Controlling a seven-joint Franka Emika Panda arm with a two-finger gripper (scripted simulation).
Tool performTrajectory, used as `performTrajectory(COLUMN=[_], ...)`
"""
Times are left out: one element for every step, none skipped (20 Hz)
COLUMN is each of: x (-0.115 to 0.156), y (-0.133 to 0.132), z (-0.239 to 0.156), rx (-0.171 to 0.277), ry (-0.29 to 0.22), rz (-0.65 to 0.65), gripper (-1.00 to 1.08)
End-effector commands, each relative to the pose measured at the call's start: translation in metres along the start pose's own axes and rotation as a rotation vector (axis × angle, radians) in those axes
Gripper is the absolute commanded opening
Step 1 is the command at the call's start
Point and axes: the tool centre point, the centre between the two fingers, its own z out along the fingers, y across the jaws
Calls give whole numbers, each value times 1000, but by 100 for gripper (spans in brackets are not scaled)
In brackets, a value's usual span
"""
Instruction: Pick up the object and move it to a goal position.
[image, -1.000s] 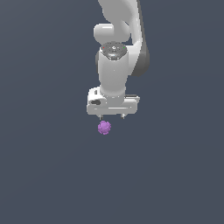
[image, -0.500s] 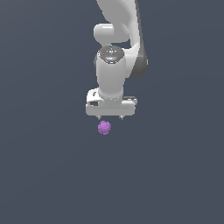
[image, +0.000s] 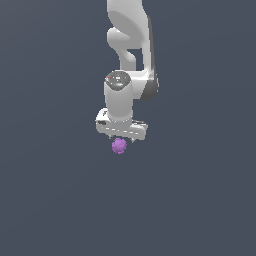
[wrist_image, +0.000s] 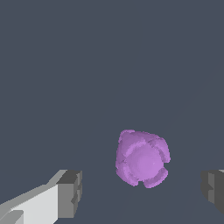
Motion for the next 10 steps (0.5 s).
performTrajectory(x=[-5,-7,-8,-10,-11,-12,-13,-14,-14,-15], y=[7,9,11,13,15,16,18,19,19,20], z=[14,19,23,26,29,32,34,36,37,37], rx=[2,2,2,2,2,2,2,2,2,2], ry=[-2,-3,-3,-4,-5,-5,-5,-5,-6,-6], rz=[60,79,96,112,125,136,145,152,157,160], gripper=[100,100,100,100,100,100,100,100,100,100])
